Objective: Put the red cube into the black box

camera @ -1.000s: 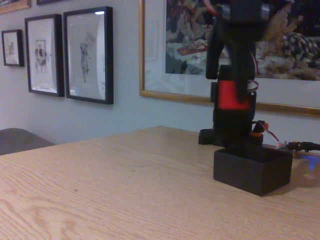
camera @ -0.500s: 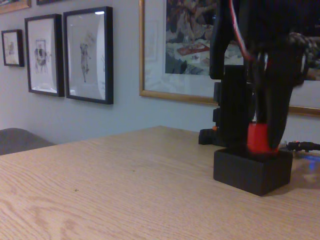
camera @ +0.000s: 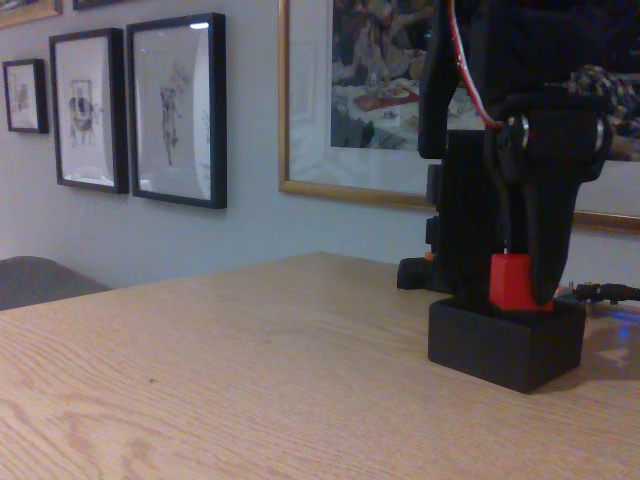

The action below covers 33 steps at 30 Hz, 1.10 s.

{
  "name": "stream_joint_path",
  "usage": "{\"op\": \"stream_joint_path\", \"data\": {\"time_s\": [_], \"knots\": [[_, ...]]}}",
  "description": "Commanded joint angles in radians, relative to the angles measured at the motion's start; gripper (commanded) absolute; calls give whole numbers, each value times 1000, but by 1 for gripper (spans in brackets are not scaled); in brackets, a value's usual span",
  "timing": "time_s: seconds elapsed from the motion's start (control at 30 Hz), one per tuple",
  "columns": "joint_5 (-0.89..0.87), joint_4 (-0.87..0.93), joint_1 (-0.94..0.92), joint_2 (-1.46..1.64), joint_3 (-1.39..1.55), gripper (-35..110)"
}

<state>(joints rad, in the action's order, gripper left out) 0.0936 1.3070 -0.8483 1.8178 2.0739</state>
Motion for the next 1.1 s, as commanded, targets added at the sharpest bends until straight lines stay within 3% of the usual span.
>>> {"op": "stream_joint_path", "data": {"time_s": [0.0,1.07], "knots": [[-17,11,3,60,26,5],[-52,9,46,163,84,22]]}}
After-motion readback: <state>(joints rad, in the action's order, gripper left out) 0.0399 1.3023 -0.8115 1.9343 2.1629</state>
